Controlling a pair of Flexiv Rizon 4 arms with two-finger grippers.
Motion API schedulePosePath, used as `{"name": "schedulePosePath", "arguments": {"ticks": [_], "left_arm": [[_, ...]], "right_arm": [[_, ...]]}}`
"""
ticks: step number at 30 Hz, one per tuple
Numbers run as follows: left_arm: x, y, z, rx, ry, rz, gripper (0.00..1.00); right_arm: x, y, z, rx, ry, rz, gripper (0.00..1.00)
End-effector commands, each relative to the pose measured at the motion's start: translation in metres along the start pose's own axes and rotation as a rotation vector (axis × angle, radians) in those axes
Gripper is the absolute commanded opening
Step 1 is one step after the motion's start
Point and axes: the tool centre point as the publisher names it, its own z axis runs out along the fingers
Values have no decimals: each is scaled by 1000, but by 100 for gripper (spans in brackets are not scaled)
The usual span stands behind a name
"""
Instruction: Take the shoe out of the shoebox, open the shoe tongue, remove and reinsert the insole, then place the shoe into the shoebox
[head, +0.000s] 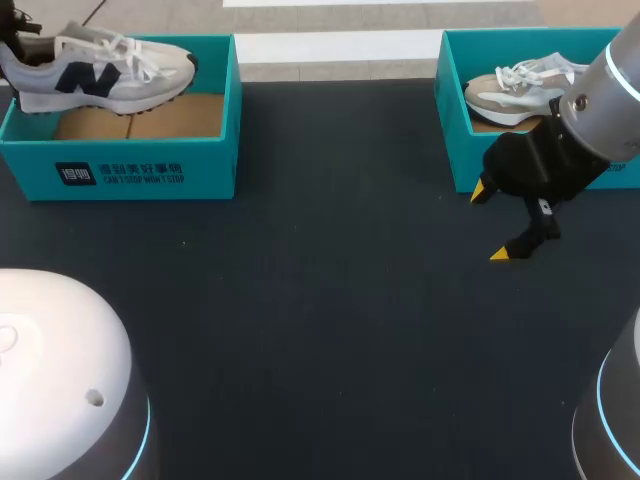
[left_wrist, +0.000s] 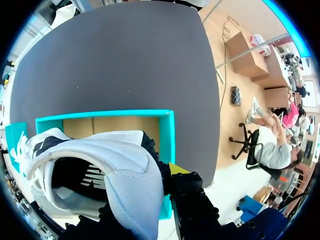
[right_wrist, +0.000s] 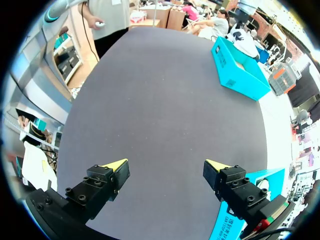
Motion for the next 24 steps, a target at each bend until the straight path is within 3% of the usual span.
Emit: {"name": "schedulePosePath", "arguments": {"ticks": [1,14,24], "left_arm": [[-3,11,15,5,1,-8,0],[-11,18,51,21,26,-20,0],[-15,9,75,58,45,-27,0]], "right_arm": [[0,1,1,4,-1,1,100],[0,1,1,4,-1,1,100],[0,1,1,4,-1,1,100]]}}
